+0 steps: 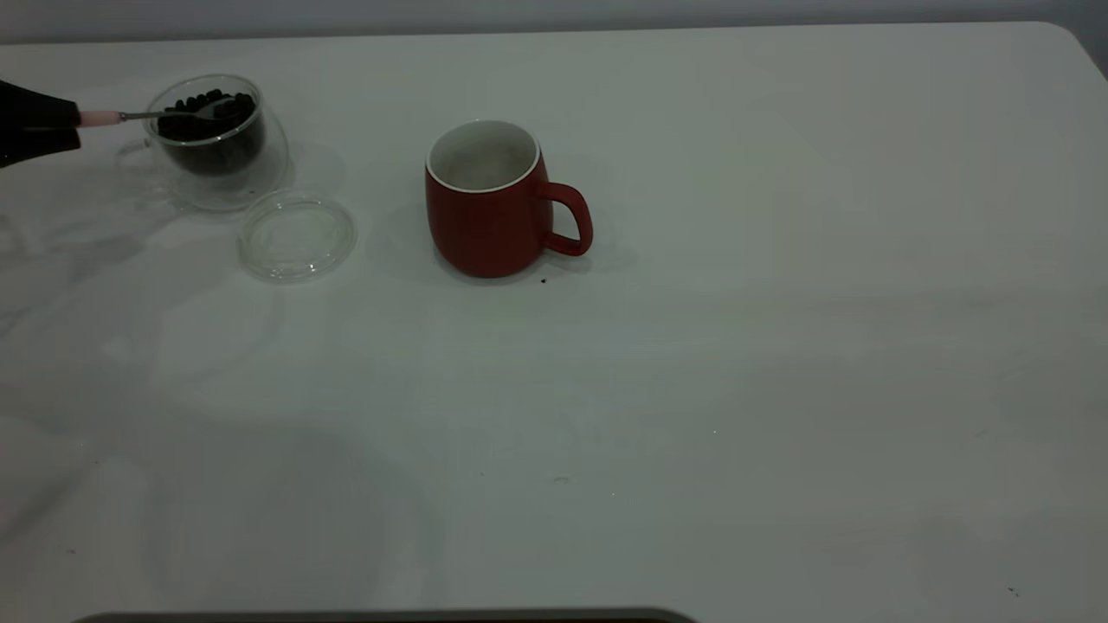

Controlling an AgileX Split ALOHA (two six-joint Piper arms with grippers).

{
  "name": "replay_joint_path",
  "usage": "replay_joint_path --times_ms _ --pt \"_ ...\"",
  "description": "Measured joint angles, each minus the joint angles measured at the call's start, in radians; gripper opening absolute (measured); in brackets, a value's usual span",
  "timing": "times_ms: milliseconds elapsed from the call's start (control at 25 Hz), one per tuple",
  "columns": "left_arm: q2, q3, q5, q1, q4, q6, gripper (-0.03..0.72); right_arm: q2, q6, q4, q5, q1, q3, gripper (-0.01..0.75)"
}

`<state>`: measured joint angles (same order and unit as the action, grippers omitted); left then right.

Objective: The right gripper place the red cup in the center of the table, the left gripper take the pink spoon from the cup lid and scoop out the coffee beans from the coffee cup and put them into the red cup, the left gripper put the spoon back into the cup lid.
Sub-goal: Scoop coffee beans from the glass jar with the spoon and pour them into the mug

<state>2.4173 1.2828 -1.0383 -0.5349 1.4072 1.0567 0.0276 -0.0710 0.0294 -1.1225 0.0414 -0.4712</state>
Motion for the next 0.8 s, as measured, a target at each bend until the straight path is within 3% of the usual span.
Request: replay_joint_path --times_ms 360,800 --pt "0.000 0.000 -0.085 -0.054 -0.020 0.018 0.123 0.000 0.000 0.000 0.000 0.000 0.000 0.586" --pt "0.000 0.000 -0.098 -0.057 -0.037 0.071 0.123 0.000 0.000 0.000 0.000 0.000 0.000 0.586"
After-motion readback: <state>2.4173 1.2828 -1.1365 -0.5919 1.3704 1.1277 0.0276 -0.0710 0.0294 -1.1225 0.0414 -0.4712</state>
